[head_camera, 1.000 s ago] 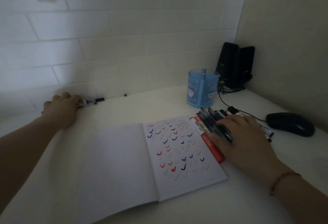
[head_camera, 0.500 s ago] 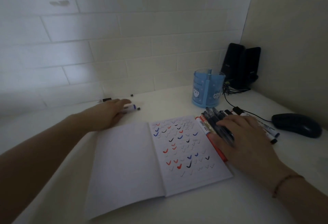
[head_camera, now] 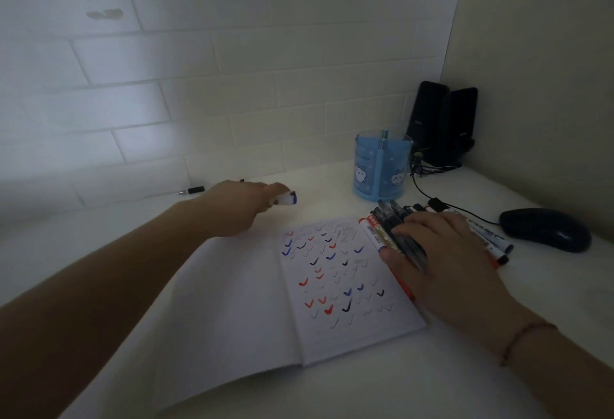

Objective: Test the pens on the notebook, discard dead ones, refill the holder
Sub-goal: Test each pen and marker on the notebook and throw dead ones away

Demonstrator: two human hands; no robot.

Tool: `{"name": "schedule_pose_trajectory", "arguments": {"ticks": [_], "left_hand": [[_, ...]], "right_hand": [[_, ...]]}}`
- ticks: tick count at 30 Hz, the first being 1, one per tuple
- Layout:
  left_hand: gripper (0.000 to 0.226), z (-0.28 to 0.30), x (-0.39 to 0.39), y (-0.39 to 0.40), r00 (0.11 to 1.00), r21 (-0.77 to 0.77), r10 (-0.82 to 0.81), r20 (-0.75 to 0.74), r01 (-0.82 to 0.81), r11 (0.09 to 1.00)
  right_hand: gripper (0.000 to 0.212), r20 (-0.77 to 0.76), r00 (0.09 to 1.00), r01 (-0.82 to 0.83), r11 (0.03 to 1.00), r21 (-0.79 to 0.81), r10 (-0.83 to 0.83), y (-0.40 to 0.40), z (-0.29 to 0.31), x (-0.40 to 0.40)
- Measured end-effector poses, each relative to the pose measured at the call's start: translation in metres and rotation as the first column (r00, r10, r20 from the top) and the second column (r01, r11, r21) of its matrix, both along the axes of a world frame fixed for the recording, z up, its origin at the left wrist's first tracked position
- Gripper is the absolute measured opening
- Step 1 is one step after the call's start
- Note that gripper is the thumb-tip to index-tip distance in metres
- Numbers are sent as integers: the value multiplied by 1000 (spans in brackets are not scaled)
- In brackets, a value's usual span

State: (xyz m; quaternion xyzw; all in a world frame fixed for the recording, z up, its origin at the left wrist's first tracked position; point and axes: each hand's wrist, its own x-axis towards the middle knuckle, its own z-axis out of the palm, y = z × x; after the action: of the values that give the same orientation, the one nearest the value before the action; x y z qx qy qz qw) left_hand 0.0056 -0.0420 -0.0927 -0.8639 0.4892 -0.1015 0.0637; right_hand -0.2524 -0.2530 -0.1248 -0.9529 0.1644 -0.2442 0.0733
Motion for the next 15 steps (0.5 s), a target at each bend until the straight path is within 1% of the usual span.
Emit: {"name": "schedule_pose_trajectory", "arguments": {"ticks": [2, 3, 5, 7, 8, 9, 11, 12, 13, 14, 15], "left_hand": [[62, -5, -9, -7, 990, 18, -14, -139, 17, 1000], [63, -7, -13, -11, 983, 19, -27, -184, 31, 999], [67, -12, -18, -15, 974, 12, -53, -222, 57, 998], [67, -14, -21, -17, 972, -3, -58, -226, 59, 998], [64, -13, -22, -17, 976, -20, -60, -208, 57, 998], [61, -11, -26, -17, 986, -55, -73, -148, 65, 996], [61, -1, -46, -15, 990, -138, -122, 64, 130, 982], [64, 7, -63, -15, 981, -153, -142, 133, 162, 975], [68, 15, -86, -16, 974, -134, -168, 150, 188, 973], [71, 20, -111, -18, 972, -80, -196, 130, 207, 975], [69, 22, -137, -20, 968, -34, -239, 78, 242, 970]], "right_hand": [[58, -8, 1000, -14, 1000, -9, 14, 1, 0, 0], [57, -7, 1000, -22, 1000, -7, 22, 1, 0, 0], [57, -2, 999, -35, 999, 7, 35, 3, 0, -1], [58, 0, 999, -46, 999, 10, 46, 3, 1, -1], [58, 8, 999, -54, 999, 6, 54, 3, 1, -1], [58, 26, 998, -65, 998, 7, 65, 2, 1, -1], [61, 70, 991, -110, 994, 3, 110, 4, 4, -1], [61, 81, 985, -150, 989, 6, 149, 6, 6, -2], [60, 86, 976, -201, 980, 2, 200, 10, 9, -3], [57, 101, 960, -260, 965, -13, 260, 15, 11, -4], [54, 132, 937, -323, 946, -34, 325, 22, 13, -5]]}}
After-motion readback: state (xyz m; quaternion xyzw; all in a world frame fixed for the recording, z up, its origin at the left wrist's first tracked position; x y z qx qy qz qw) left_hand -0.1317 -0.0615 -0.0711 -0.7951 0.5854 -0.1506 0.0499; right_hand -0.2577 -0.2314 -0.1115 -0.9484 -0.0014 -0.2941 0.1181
